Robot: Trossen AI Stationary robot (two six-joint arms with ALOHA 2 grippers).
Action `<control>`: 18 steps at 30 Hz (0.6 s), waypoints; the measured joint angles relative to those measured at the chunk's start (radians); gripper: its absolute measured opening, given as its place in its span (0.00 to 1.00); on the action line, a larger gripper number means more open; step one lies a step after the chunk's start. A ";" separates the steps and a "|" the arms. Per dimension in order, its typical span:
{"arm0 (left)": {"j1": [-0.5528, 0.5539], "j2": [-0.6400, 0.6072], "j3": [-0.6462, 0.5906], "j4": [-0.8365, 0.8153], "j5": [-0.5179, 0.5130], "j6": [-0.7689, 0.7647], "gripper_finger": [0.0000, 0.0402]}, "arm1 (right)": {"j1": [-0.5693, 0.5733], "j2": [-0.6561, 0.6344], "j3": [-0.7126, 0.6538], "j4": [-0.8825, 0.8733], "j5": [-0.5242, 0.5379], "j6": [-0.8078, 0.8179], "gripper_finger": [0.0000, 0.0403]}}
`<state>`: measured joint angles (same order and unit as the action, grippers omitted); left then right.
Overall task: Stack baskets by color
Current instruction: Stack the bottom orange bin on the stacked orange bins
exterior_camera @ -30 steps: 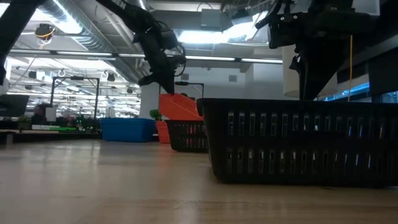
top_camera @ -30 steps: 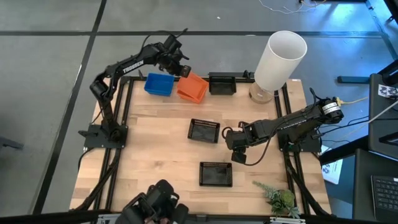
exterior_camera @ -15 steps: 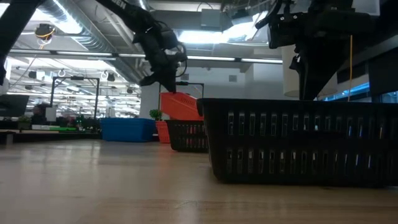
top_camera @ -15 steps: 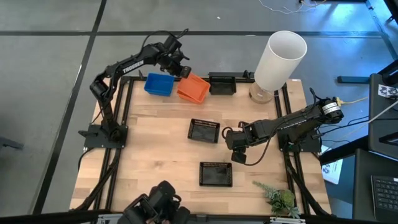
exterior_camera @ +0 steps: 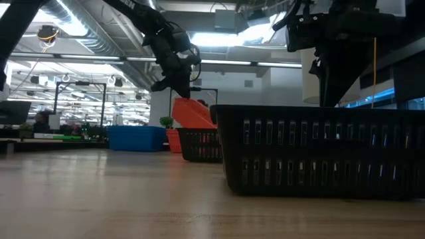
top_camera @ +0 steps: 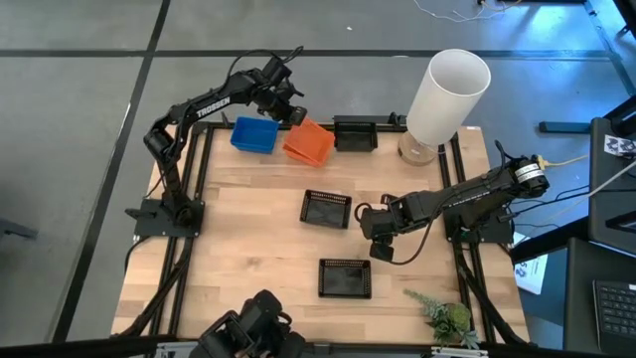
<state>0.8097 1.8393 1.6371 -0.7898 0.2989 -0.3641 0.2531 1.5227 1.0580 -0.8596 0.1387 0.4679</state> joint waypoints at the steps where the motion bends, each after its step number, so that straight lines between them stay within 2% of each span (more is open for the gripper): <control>1: 0.000 0.000 0.000 0.000 0.000 0.000 0.10 | 0.000 0.000 0.000 0.000 0.000 0.000 0.28; 7: 0.001 0.000 0.000 0.005 -0.026 0.000 0.16 | 0.000 0.000 0.000 0.000 0.000 -0.001 0.28; 13: 0.000 0.001 0.000 0.032 -0.040 0.010 0.17 | 0.000 0.000 0.000 0.000 0.000 -0.001 0.28; 16: -0.011 0.001 0.000 0.016 -0.101 0.027 0.17 | 0.000 0.000 0.000 0.000 0.000 -0.001 0.28; 18: -0.025 0.001 0.000 0.001 -0.176 0.055 0.17 | 0.000 0.000 0.000 0.000 0.000 -0.002 0.28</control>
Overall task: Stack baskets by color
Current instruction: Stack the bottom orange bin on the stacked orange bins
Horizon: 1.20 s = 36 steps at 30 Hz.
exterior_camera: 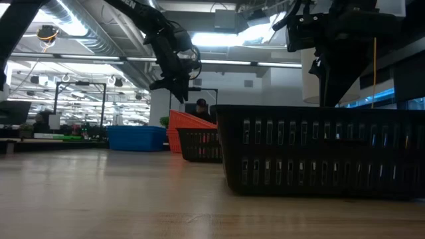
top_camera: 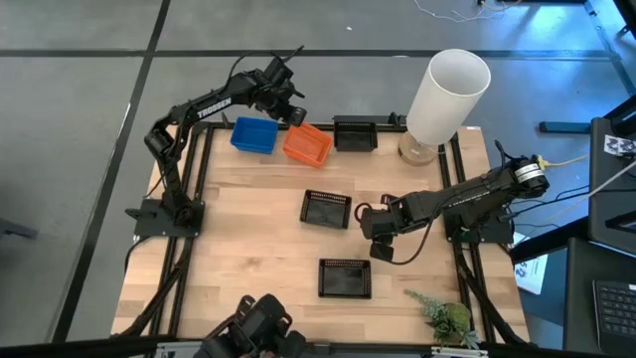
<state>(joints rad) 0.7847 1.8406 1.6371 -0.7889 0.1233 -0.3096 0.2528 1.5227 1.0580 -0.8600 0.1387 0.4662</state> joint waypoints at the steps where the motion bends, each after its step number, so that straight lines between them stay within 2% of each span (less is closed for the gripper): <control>1: -0.010 0.000 0.000 -0.002 -0.040 0.002 0.16 | 0.000 0.000 0.000 0.000 0.000 -0.001 0.28; 4: -0.044 0.000 0.000 -0.006 -0.147 0.001 0.12 | 0.000 0.000 0.000 0.000 0.000 -0.001 0.28; 7: -0.088 0.000 0.000 -0.011 -0.259 0.013 0.03 | 0.000 0.000 0.000 0.000 0.000 -0.002 0.28; 13: -0.150 0.000 0.000 -0.060 -0.395 -0.024 0.00 | 0.000 0.000 0.000 0.000 0.000 -0.004 0.28; 20: -0.163 0.065 0.001 -0.085 -0.441 -0.055 0.00 | 0.000 0.000 0.000 0.000 0.000 -0.006 0.28; 26: -0.175 0.118 0.000 -0.071 -0.443 -0.055 0.00 | 0.000 0.000 0.000 -0.001 0.000 -0.007 0.28; 34: -0.170 0.107 0.000 -0.053 -0.425 -0.040 0.00 | 0.000 0.000 0.000 -0.008 0.000 -0.007 0.28; 36: -0.166 0.085 0.000 -0.042 -0.377 -0.001 0.00 | 0.000 0.000 0.000 -0.008 -0.001 -0.007 0.28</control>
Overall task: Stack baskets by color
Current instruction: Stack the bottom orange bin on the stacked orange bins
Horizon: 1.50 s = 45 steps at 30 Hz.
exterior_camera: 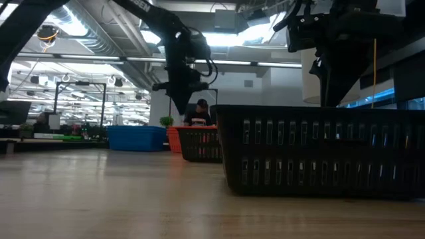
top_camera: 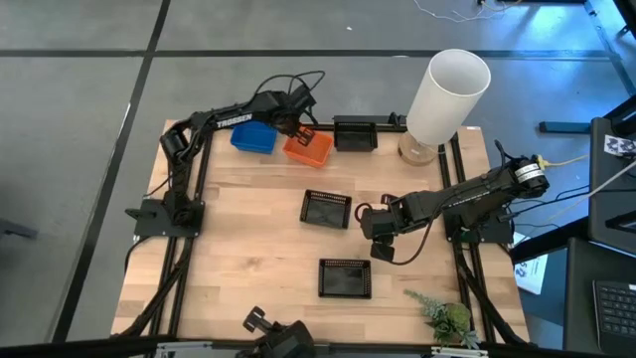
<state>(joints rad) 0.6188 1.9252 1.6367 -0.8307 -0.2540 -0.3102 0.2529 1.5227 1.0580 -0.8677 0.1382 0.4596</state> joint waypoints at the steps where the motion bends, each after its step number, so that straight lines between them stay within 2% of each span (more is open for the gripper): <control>1: 0.003 -0.014 0.000 0.004 0.040 0.035 0.00 | 0.000 0.000 0.000 0.000 0.000 0.002 0.28; 6: -0.028 -0.076 0.000 -0.016 0.251 0.251 0.00 | 0.000 0.000 0.000 0.000 0.000 0.006 0.28; 11: -0.091 -0.074 -0.009 0.007 0.443 0.361 0.00 | 0.000 0.000 0.000 0.000 0.000 0.006 0.28; 16: -0.183 -0.031 -0.059 0.081 0.467 0.432 0.00 | 0.000 0.000 0.000 -0.001 0.000 0.038 0.28; 24: -0.184 0.067 -0.111 0.130 0.471 0.431 0.00 | 0.000 0.000 0.000 -0.018 -0.007 0.059 0.28; 32: -0.140 0.114 -0.115 0.249 0.436 0.417 0.00 | 0.000 0.000 0.000 -0.023 -0.007 0.060 0.28; 37: -0.084 0.114 -0.103 0.245 0.402 0.418 0.00 | 0.000 0.000 0.000 -0.024 -0.008 0.059 0.28; 45: -0.011 0.114 -0.102 0.237 0.404 0.418 0.00 | 0.000 0.000 0.000 -0.024 -0.009 0.062 0.28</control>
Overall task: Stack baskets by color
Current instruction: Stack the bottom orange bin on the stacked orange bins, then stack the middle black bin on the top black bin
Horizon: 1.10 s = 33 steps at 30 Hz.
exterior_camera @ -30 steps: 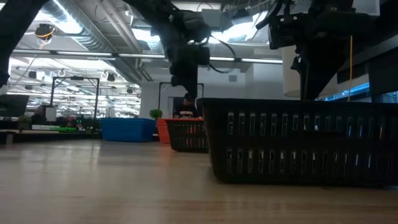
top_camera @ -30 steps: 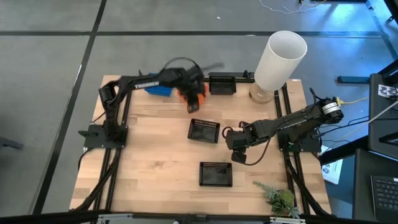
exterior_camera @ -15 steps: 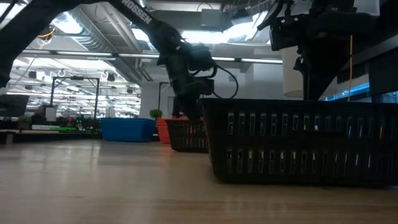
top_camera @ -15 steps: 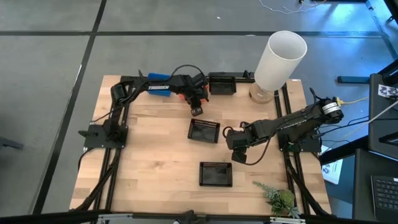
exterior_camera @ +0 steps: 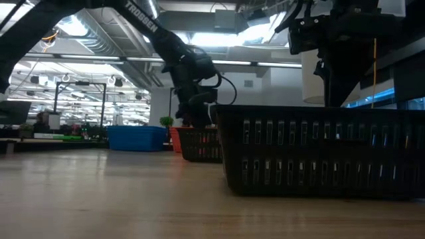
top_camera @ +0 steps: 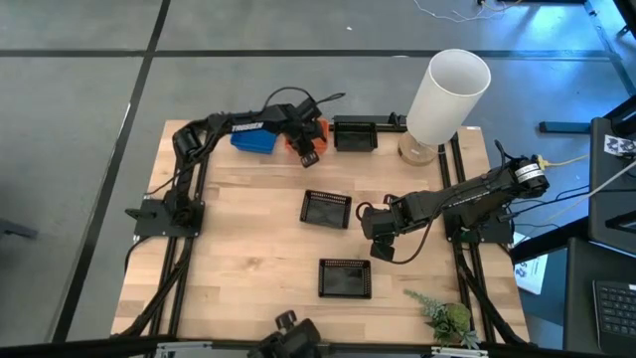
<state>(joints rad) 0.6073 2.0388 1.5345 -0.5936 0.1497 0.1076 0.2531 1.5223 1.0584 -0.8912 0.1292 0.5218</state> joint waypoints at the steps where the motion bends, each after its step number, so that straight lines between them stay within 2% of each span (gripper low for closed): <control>1: 0.002 0.000 0.000 0.001 0.000 0.000 0.00 | 0.000 0.000 0.000 0.000 0.000 0.000 0.28; 5: 0.001 -0.004 0.004 0.013 -0.012 0.026 0.00 | 0.000 0.000 0.000 0.000 -0.001 0.000 0.28; 9: -0.009 -0.004 0.065 -0.086 0.020 0.008 0.00 | 0.000 0.000 0.000 0.000 -0.016 0.001 0.28; 13: -0.063 -0.004 0.203 -0.375 0.028 0.006 0.00 | 0.000 0.000 0.000 0.000 -0.036 -0.001 0.28; 16: -0.122 -0.004 0.310 -0.611 -0.020 -0.018 0.00 | 0.000 0.000 0.000 0.008 -0.032 -0.013 0.28; 19: -0.184 -0.005 0.402 -0.834 -0.076 -0.045 0.00 | 0.000 0.000 0.000 0.055 0.018 -0.051 0.28; 22: -0.238 -0.016 0.442 -0.974 -0.112 -0.047 0.00 | 0.000 0.000 0.000 0.134 0.075 -0.123 0.28; 27: -0.297 -0.134 0.338 -0.974 -0.081 -0.046 0.00 | 0.000 0.000 0.000 0.280 0.209 -0.267 0.28; 33: -0.301 -0.452 0.016 -0.921 -0.121 -0.124 0.00 | -0.017 0.000 0.000 0.384 0.287 -0.376 0.28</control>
<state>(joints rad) 0.3059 1.5865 1.5505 -1.5145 0.0290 -0.0161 0.2363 1.5223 1.0584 -0.5072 0.4166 0.1454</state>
